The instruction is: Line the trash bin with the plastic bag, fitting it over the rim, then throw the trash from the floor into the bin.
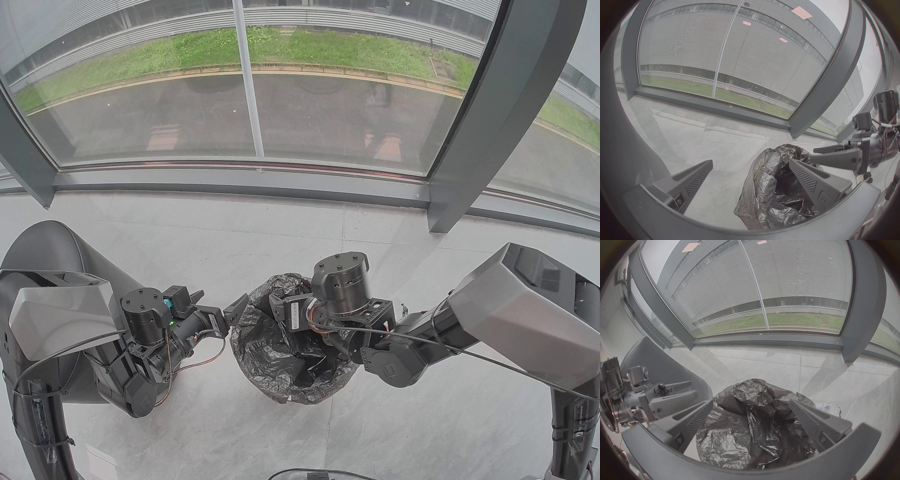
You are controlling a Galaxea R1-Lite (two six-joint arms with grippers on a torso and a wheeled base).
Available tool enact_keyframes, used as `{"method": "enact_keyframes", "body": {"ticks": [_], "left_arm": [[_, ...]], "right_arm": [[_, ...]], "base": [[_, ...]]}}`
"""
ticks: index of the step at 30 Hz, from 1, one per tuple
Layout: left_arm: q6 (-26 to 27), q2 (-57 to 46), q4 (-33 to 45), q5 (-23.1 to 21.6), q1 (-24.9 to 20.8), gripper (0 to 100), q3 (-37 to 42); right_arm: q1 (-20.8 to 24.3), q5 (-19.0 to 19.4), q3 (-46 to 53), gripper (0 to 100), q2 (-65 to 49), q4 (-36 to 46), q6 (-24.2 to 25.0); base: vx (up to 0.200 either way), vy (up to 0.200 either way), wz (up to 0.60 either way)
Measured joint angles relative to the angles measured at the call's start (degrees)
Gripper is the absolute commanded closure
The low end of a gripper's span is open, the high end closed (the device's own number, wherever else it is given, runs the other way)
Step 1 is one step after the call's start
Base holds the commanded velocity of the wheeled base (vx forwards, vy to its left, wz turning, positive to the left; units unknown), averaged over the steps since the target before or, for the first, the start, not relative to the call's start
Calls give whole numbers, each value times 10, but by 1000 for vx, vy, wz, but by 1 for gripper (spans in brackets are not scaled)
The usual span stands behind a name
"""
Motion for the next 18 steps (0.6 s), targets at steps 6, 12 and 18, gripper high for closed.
{"method": "enact_keyframes", "body": {"ticks": [6,12,18], "left_arm": [[-1,-6,0,0,1,0,3],[-1,-7,0,0,1,0,4],[-1,-8,0,0,0,0,4]], "right_arm": [[10,-1,-33,0,32,9,2],[10,2,-65,0,61,1,0],[9,2,-120,0,95,5,-12]], "base": [[0,0,0],[0,0,0],[0,0,0]]}}
